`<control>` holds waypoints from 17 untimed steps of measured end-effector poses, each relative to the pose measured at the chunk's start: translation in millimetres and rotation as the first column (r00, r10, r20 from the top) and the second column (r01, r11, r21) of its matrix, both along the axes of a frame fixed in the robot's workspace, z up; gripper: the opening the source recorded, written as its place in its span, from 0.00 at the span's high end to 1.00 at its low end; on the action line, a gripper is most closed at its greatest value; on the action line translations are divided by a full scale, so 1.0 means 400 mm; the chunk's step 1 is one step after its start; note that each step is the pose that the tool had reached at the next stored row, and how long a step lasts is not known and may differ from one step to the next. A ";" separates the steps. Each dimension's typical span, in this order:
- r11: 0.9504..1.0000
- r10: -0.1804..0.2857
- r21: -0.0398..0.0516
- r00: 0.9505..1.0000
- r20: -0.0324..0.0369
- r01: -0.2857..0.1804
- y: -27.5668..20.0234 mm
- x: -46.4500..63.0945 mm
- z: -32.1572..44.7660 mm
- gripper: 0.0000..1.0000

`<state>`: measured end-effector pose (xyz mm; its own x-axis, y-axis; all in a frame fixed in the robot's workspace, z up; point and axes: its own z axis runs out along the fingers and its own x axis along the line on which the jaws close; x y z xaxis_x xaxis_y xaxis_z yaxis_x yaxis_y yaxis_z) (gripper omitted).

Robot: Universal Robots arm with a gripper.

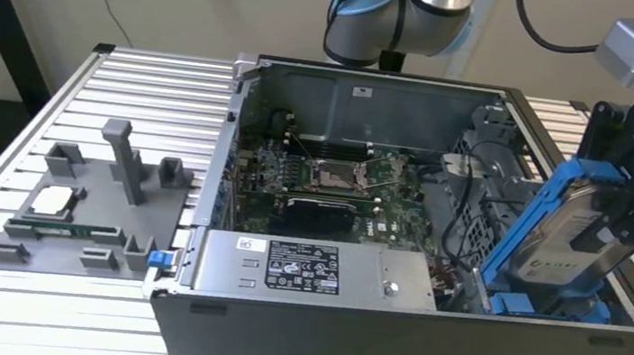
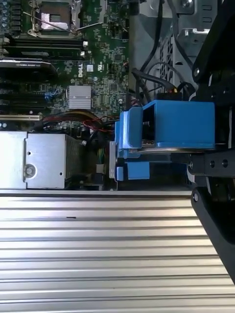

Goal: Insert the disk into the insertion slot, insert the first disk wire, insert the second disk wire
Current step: 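Insert the disk into the insertion slot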

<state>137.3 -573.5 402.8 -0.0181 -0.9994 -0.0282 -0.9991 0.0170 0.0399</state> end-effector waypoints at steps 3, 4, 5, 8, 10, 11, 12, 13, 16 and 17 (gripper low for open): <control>1.000 0.000 0.000 1.000 0.000 0.000 0.002 0.002 -0.006 1.00; 1.000 0.000 0.000 1.000 0.000 0.000 0.003 0.002 -0.008 1.00; 1.000 0.000 0.000 1.000 0.000 0.000 0.003 0.003 -0.012 1.00; 1.000 0.000 0.000 1.000 0.000 0.000 0.005 0.004 -0.023 1.00; 1.000 0.000 0.001 1.000 0.000 0.000 0.006 0.004 -0.032 1.00; 1.000 0.000 0.000 1.000 0.000 0.000 0.006 0.004 -0.036 1.00; 1.000 0.000 0.001 1.000 0.000 0.000 0.006 0.004 -0.041 1.00; 1.000 0.000 0.003 1.000 0.000 0.000 0.006 0.005 -0.047 1.00; 1.000 0.000 0.002 1.000 0.000 0.000 0.007 0.005 -0.051 1.00; 1.000 0.000 0.002 1.000 0.000 0.000 0.007 0.005 -0.051 1.00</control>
<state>139.3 -570.8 382.3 -0.0181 -0.9994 -0.0303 -0.9991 0.0169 0.0399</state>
